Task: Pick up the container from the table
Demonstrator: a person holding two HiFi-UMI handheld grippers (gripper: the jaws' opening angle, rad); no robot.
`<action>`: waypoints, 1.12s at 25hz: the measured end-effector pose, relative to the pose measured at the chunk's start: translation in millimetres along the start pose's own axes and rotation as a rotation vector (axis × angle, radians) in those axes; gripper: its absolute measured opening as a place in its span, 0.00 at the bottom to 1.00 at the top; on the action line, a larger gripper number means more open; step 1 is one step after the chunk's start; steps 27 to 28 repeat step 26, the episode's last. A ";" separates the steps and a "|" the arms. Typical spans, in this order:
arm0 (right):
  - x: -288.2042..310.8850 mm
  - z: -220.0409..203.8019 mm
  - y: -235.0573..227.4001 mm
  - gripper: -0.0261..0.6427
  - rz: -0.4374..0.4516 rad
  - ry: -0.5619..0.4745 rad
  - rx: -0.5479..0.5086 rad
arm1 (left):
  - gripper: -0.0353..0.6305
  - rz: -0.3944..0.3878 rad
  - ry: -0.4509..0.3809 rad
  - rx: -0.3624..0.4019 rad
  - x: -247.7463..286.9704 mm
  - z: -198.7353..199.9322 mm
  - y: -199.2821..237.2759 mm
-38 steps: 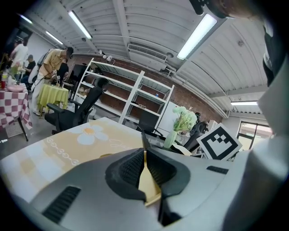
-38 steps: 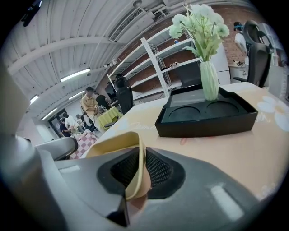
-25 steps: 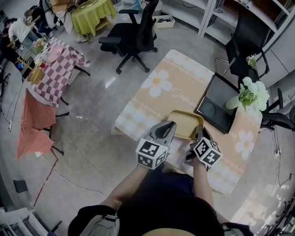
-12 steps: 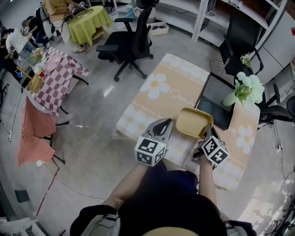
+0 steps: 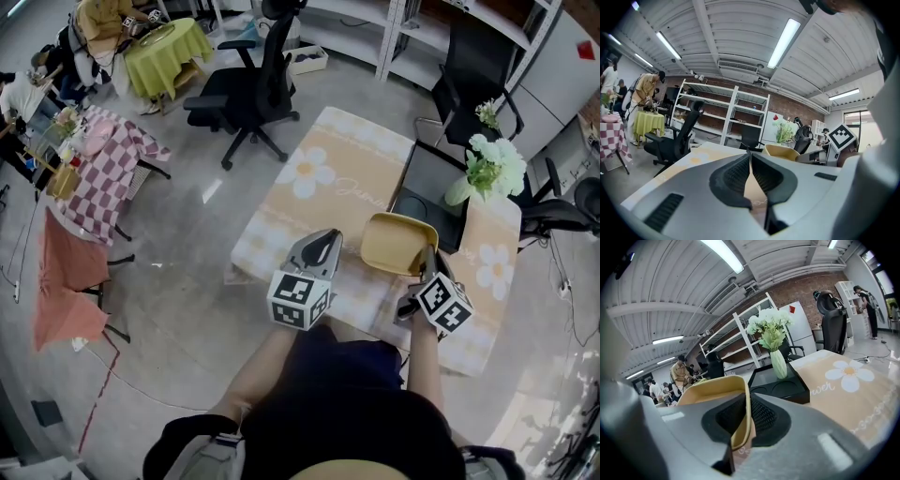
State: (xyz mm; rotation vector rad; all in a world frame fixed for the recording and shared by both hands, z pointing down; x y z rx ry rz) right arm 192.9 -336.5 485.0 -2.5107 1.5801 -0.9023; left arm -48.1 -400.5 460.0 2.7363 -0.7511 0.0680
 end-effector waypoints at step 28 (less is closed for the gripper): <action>-30.5 5.2 25.1 0.08 0.068 -0.048 -0.065 | 0.09 0.005 -0.044 0.047 -17.7 8.2 -12.3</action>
Point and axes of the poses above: the fingertips, and each gripper's own axes: x forward along the fingers, y to its left, z out of its top, the point moved 4 cm from there along -x, backward along the fingers, and after that the axes turned 13 degrees about -z, right-handed, at the moved point
